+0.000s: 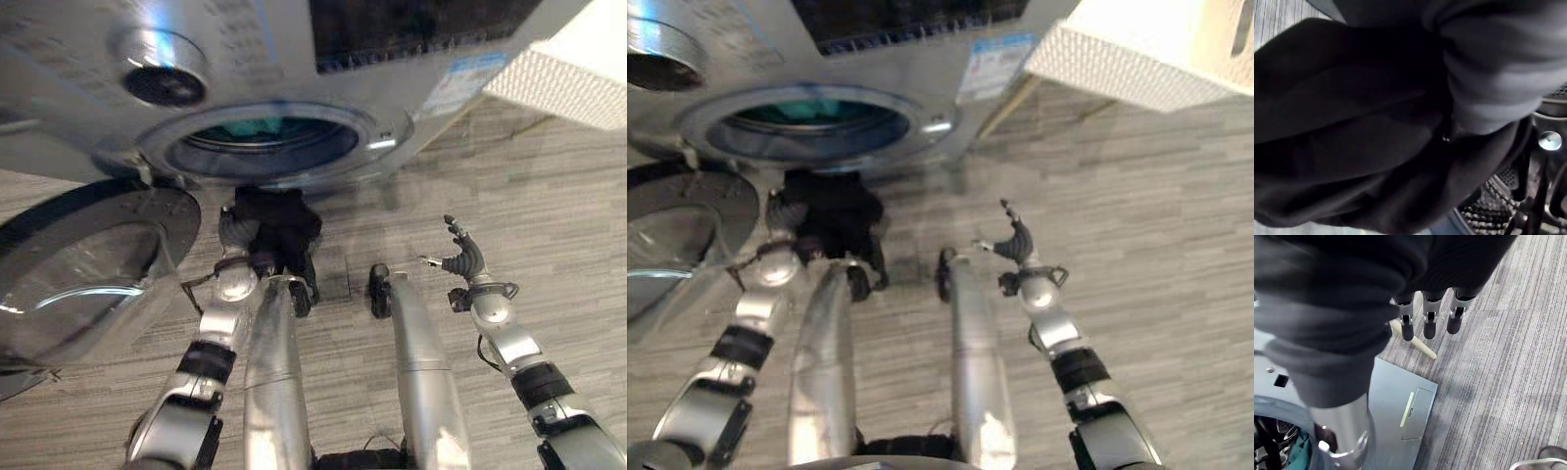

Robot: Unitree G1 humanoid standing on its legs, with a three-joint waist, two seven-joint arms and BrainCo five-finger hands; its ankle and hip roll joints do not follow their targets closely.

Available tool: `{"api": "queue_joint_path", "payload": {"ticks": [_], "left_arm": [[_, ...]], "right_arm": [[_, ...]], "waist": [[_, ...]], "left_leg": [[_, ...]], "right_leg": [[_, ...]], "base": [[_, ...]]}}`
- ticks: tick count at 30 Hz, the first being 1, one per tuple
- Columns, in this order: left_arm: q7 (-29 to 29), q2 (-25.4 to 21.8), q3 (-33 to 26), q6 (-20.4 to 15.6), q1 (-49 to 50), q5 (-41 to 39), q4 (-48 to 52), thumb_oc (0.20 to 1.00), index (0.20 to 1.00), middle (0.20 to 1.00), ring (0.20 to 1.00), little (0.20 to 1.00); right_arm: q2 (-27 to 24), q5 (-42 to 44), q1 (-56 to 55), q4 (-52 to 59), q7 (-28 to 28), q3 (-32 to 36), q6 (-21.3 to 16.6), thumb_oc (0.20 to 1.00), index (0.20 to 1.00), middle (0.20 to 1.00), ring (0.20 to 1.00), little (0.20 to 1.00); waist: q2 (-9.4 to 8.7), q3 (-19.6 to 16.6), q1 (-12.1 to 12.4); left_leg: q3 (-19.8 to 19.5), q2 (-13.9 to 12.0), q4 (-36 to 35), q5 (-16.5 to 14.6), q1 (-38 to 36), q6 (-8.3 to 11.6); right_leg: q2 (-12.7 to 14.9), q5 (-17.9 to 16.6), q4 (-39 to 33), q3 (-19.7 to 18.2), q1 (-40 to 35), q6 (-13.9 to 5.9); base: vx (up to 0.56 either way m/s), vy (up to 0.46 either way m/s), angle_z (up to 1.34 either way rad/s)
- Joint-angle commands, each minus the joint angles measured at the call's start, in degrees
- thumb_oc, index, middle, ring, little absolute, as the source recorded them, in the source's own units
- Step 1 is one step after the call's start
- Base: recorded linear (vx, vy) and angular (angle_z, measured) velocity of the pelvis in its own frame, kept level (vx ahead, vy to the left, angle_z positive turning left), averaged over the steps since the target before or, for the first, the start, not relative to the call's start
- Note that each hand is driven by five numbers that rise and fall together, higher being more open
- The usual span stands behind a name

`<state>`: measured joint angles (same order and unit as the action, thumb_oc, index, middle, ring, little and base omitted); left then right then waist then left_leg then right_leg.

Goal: Grab the laundry basket,head to the washer,open it,put in the laundry and shut it.

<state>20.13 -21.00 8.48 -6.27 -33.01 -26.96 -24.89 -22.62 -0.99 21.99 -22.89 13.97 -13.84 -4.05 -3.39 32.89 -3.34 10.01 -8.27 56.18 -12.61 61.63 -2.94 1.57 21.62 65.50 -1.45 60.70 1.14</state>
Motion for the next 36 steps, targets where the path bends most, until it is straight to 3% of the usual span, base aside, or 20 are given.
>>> {"api": "queue_joint_path", "payload": {"ticks": [1,4,9,12,15,18,19,20,22,26,31,36], "left_arm": [[5.7,-4.1,-0.9,-6.5,-8.2,-3.6,0.9,0.2,0.2,0.2,0.2,0.2],[8.8,-11.1,0.5,-6.7,-21.1,-3.8,-4.2,0.2,0.2,0.2,0.2,0.2],[12.7,-17.9,5.0,-7.1,-35.6,-1.8,-11.7,0.2,0.2,0.2,0.2,0.2],[16.4,-21.7,7.3,-9.9,-46.7,-5.2,-16.4,0.2,0.2,0.2,0.2,0.2],[19.3,-25.0,8.6,-12.4,-52.6,-7.5,-16.0,0.2,0.2,0.2,0.2,0.2],[20.8,-28.6,10.0,-11.8,-53.7,-3.8,-15.9,0.2,0.2,0.2,0.2,0.2],[18.3,-30.3,12.1,-9.1,-52.7,-0.5,-17.7,1.0,1.0,1.0,1.0,1.0],[12.1,-30.7,18.2,-4.2,-51.8,8.6,-22.9,1.0,1.0,1.0,1.0,1.0],[4.1,-32.4,28.1,-1.3,-52.6,21.6,-27.1,1.0,1.0,1.0,1.0,1.0],[1.9,-33.9,31.7,-0.6,-51.7,31.5,-23.7,1.0,1.0,1.0,1.0,1.0],[3.6,-36.0,29.0,-0.9,-47.2,33.8,-17.3,1.0,1.0,1.0,1.0,1.0],[3.8,-36.3,22.2,-1.4,-34.6,37.3,-10.1,1.0,1.0,1.0,1.0,1.0]], "right_arm": [[-1.2,2.7,-5.8,4.9,1.4,0.0,-3.8,1.0,1.0,1.0,1.0,1.0],[-2.7,2.9,-6.5,6.5,0.1,-0.7,-5.5,1.0,1.0,1.0,1.0,1.0],[-4.3,3.5,-5.4,7.6,-0.7,-2.3,-7.6,1.0,1.0,1.0,1.0,1.0],[-6.4,4.5,-4.5,8.8,-0.9,-3.9,-8.6,1.0,1.0,1.0,1.0,1.0],[-9.1,4.9,-4.8,11.0,-1.4,-4.7,-8.9,1.0,1.0,1.0,1.0,1.0],[-11.1,4.9,-6.2,13.1,-2.4,-4.6,-9.7,1.0,1.0,1.0,1.0,1.0],[-11.9,5.1,-6.8,13.4,-2.6,-4.0,-10.2,1.0,1.0,1.0,1.0,1.0],[-12.1,5.2,-6.7,12.7,-2.9,-3.4,-11.1,1.0,1.0,1.0,1.0,1.0],[-12.8,4.4,-6.6,12.8,-4.2,-1.8,-12.3,1.0,1.0,1.0,1.0,1.0],[-13.4,3.5,-7.6,13.3,-5.1,0.4,-13.4,1.0,1.0,1.0,1.0,1.0],[-13.1,3.2,-7.6,13.0,-4.6,1.1,-13.8,1.0,1.0,1.0,1.0,1.0],[-12.5,2.7,-7.3,13.0,-4.3,0.9,-14.0,1.0,1.0,1.0,1.0,1.0]], "waist": [[2.73,-7.5,-2.2],[3.21,-7.8,-3.5],[3.23,-8.4,-4.8],[3.0,-9.1,-5.8],[3.18,-9.9,-6.2],[3.42,-10.6,-6.2],[3.75,-10.7,-6.2],[4.21,-10.8,-6.1],[4.51,-10.8,-5.5],[4.51,-11.3,-4.4],[4.44,-11.3,-3.5],[4.39,-11.4,-2.8]], "left_leg": [[-3.7,0.4,2.7,-6.9,-0.7,-1.69],[-4.9,0.3,5.5,-8.0,3.4,-2.04],[-6.3,-0.2,8.4,-9.1,7.7,-2.14],[-7.4,-0.4,10.5,-10.0,10.7,-2.41],[-8.0,-0.6,12.8,-10.8,13.7,-2.31],[-8.4,-0.6,16.2,-11.7,17.1,-2.21],[-8.5,-0.7,17.2,-11.9,18.1,-2.23],[-8.5,-0.3,17.9,-11.7,19.0,-2.15],[-8.2,0.0,18.1,-11.2,19.4,-2.22],[-8.5,0.5,17.2,-10.5,19.2,-1.78],[-8.7,1.0,16.2,-10.2,18.6,-1.49],[-8.8,1.3,14.9,-9.7,18.0,-1.18]], "right_leg": [[0.9,-2.1,-8.9,1.9,-1.2,-1.13],[1.0,-1.1,-6.1,1.7,2.8,-1.06],[0.5,-0.6,-3.6,1.8,6.9,-1.44],[0.0,-0.5,-2.2,1.9,9.4,-1.72],[-0.3,-0.4,-0.5,2.3,12.1,-1.79],[-0.6,-0.2,2.0,2.5,15.1,-1.69],[-0.4,-0.1,2.9,2.5,16.1,-1.57],[-0.1,0.0,3.8,2.7,17.0,-1.37],[0.1,0.0,4.7,2.6,17.6,-1.33],[0.1,-0.2,4.0,2.8,17.3,-1.31],[0.2,-0.3,3.3,2.9,16.7,-1.28],[0.4,-0.4,2.1,3.0,15.9,-0.94]], "base": [[0.02,-0.026,0.07],[0.03,-0.044,0.0],[0.04,-0.036,-0.01],[0.04,-0.01,0.01],[0.05,0.001,-0.03],[0.06,0.03,-0.12],[0.03,0.042,-0.13],[0.0,0.038,-0.08],[-0.03,0.032,0.03],[-0.03,-0.002,0.19],[-0.04,-0.011,0.05],[-0.01,-0.003,-0.01]]}}
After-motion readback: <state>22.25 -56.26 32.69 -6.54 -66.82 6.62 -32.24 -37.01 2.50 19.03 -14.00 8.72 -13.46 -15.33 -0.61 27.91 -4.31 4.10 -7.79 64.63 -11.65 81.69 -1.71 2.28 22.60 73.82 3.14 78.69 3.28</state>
